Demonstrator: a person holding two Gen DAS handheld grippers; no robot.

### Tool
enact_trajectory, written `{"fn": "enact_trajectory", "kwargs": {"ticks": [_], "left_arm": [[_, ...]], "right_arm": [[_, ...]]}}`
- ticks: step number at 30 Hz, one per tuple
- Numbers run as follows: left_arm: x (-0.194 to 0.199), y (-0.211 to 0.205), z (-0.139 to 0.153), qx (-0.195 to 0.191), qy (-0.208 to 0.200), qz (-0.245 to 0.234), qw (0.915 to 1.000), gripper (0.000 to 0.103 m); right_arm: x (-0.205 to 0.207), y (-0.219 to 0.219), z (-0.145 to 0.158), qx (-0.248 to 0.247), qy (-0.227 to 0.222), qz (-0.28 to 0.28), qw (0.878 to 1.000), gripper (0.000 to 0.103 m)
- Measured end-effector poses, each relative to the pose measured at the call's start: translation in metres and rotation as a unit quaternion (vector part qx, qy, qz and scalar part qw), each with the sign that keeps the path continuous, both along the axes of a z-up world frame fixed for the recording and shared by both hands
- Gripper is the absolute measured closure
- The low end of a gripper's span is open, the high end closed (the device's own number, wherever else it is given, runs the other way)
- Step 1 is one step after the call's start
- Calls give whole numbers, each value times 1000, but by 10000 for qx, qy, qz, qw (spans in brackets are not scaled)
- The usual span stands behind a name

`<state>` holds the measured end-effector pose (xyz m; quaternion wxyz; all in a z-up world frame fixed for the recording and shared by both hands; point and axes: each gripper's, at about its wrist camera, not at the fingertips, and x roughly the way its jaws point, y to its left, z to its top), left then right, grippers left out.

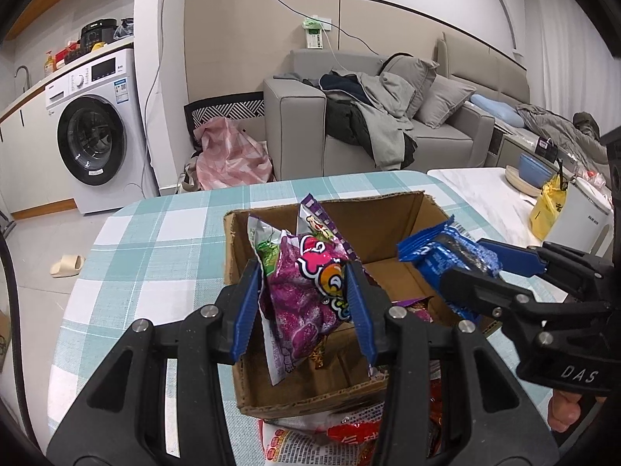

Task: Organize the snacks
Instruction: 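Lift both packets over the box and open both tools to drop them inside, then withdraw both tools from the box toward the remaining snacks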

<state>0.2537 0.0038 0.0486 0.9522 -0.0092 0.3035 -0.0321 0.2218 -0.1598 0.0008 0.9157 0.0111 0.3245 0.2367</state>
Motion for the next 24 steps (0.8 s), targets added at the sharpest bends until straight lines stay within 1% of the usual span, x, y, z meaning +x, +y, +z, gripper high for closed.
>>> {"fn": "enact_trajectory", "kwargs": {"ticks": [10, 15, 18, 19, 20, 21, 22, 23, 24], "left_arm": [[12, -13, -20, 179, 106, -127, 9997, 62], [16, -18, -23, 176, 180, -191, 9995, 61], [16, -14, -22, 35, 200, -185, 9996, 60], [15, -12, -21, -5, 220, -178, 9996, 56], [15, -10, -21, -33, 255, -180, 9995, 54], [14, -9, -19, -32, 306, -185, 9994, 49], [11, -7, -17, -50, 311, -159, 9994, 42], [7, -4, -13, -80, 265, -145, 9995, 36], [2, -2, -10, -109, 204, -130, 9996, 21]], "right_arm": [[14, 2, -14, -153, 34, -117, 9998, 49], [14, 5, -14, -192, 18, -127, 9997, 48], [11, 5, -12, -181, -26, -140, 9997, 48], [9, 5, -10, -206, -63, -153, 9997, 46], [7, 5, -8, -264, -127, -193, 9994, 44], [3, 5, -5, -305, -206, -202, 9991, 36], [1, 2, -3, -301, -247, -217, 9990, 24], [-2, 0, 0, -275, -284, -242, 9989, 19], [-6, -3, 4, -250, -336, -270, 9988, 13]]}}
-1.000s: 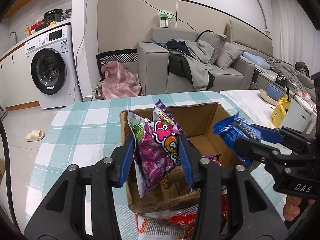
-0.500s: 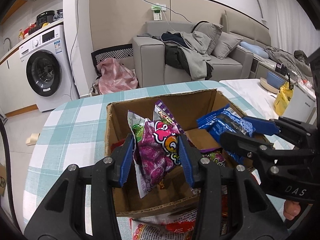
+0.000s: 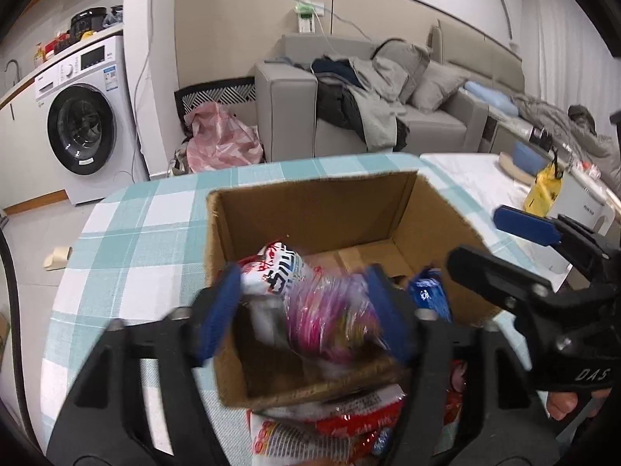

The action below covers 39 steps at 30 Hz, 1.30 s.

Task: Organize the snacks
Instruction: 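Withdraw both tools from the box toward the remaining snacks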

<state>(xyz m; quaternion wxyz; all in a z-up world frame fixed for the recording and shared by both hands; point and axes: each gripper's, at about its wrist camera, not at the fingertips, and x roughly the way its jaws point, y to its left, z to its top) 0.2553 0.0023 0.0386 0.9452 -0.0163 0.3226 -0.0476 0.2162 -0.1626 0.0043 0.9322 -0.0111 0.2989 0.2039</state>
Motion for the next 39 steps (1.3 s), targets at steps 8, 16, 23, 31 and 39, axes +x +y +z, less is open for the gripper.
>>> {"fn": "enact_trajectory", "kwargs": {"ticks": [8, 16, 23, 31, 39], "left_arm": [[-60, 19, 23, -25, -279, 187, 9994, 1], [-130, 34, 27, 29, -314, 344, 9989, 1], [-179, 39, 19, 56, -260, 356, 9990, 1], [-210, 31, 8, 91, -166, 358, 9992, 1], [-231, 25, -12, 101, -4, 295, 9995, 1]], "right_arm": [[-36, -24, 19, -40, -40, -13, 10000, 0], [-81, -38, 21, -79, 98, 102, 9999, 0], [-112, -44, 11, -106, 210, 85, 9997, 0], [-141, -38, -5, -221, 374, 261, 9987, 0], [-165, -37, -24, -234, 601, 415, 9971, 0]]}}
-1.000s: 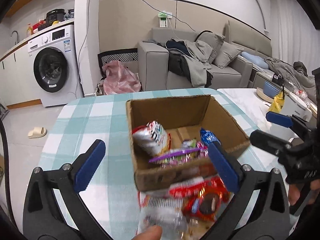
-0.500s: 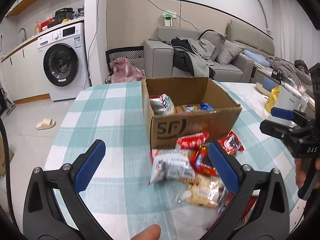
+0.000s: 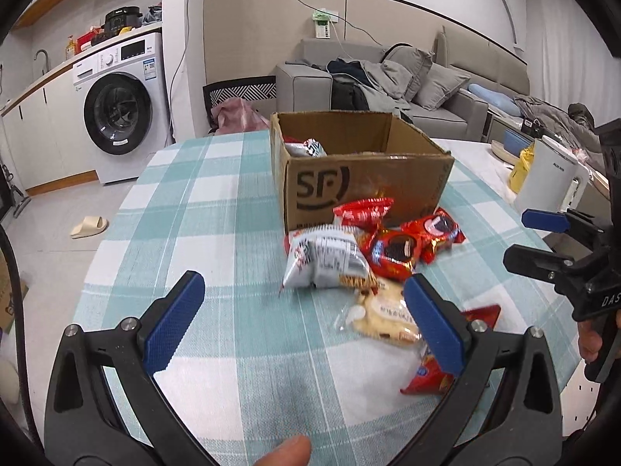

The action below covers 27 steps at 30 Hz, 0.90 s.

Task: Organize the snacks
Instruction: 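Withdraw both tools from the box toward the remaining snacks, then grasp the cream-bun packet with the left tool while the right tool grasps the red triangular chip bag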

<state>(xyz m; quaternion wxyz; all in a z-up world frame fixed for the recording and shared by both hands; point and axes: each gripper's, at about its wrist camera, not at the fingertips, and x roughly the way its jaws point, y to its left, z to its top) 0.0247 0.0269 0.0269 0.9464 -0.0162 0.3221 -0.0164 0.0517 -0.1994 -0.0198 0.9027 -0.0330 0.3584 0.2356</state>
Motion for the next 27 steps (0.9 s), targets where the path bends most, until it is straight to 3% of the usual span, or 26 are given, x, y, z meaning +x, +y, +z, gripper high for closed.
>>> {"fn": "enact_trajectory", "kwargs": {"ticks": [10, 20, 27], "left_arm": [[-15, -8, -21, -1, 248, -43, 9997, 1], [-13, -8, -38, -77, 447, -57, 9990, 1], [-6, -9, -47, -80, 556, -87, 9984, 1]], "right_arm": [[-26, 13, -26, -220, 289, 387, 9986, 0], [-29, 30, -54, -338, 706, 768, 9940, 0], [-22, 30, -67, -375, 843, 709, 9932, 0]]}}
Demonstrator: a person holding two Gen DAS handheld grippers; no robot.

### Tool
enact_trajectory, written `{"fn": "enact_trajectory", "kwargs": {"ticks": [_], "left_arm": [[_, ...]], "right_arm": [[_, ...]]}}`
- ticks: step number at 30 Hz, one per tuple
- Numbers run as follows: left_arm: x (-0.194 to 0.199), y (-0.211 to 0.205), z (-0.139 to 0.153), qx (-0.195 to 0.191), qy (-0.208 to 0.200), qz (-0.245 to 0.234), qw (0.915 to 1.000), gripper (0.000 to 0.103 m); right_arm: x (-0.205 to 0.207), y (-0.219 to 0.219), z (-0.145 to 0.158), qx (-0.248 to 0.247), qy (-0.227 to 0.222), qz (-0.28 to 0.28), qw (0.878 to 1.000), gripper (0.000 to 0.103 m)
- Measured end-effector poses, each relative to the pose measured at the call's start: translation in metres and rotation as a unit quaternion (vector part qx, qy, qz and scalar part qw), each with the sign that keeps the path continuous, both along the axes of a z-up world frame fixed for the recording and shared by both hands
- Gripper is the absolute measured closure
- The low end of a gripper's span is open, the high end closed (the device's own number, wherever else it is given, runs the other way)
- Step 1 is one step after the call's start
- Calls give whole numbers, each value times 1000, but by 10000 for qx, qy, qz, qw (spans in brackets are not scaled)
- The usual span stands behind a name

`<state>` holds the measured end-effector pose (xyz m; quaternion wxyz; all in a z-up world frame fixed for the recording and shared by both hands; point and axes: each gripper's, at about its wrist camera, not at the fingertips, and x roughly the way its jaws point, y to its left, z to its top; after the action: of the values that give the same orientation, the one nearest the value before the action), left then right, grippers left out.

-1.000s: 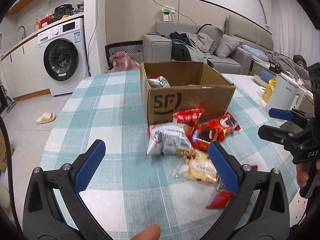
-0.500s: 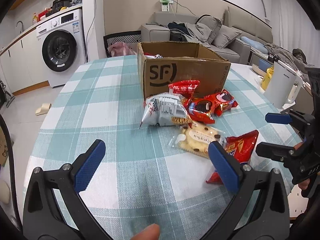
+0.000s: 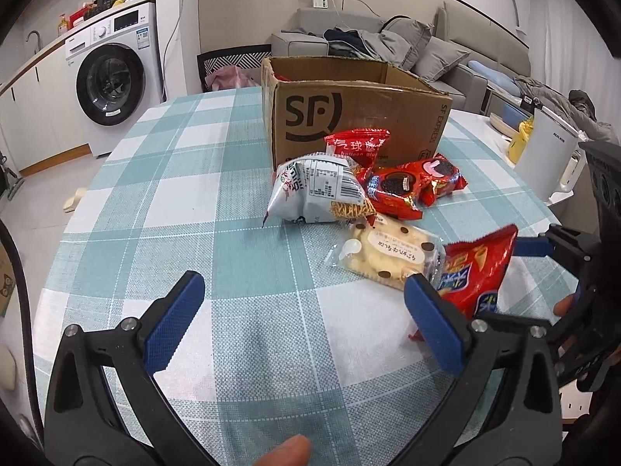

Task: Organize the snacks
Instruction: 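Grasp the cream-bun packet with the left tool while the right tool grasps the red triangular chip bag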

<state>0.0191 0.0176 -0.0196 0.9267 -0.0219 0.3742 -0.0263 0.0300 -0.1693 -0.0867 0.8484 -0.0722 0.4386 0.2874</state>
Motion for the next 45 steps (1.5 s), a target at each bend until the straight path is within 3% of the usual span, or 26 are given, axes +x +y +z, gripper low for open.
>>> {"fn": "enact_trajectory", "kwargs": {"ticks": [10, 19, 26, 36, 42, 45], "left_arm": [[11, -6, -9, 9, 97, -119, 9999, 1], [20, -10, -15, -26, 209, -207, 9996, 1], [31, -12, -20, -180, 323, -298, 9989, 1], [46, -19, -28, -114, 518, -486, 9974, 1], [53, -22, -31, -177, 610, -628, 9960, 1], [57, -24, -31, -216, 628, -763, 9949, 1]], "right_arm": [[19, -35, 3, -109, -30, -533, 9985, 0], [40, -69, 2, 137, 87, -1390, 9902, 0], [45, -62, 4, 422, 190, -1147, 9923, 0], [59, -34, -2, 241, 160, -1018, 9944, 1], [66, -48, -3, 116, 142, -1120, 9935, 2], [68, -54, -3, 189, 153, -1083, 9938, 7]]}}
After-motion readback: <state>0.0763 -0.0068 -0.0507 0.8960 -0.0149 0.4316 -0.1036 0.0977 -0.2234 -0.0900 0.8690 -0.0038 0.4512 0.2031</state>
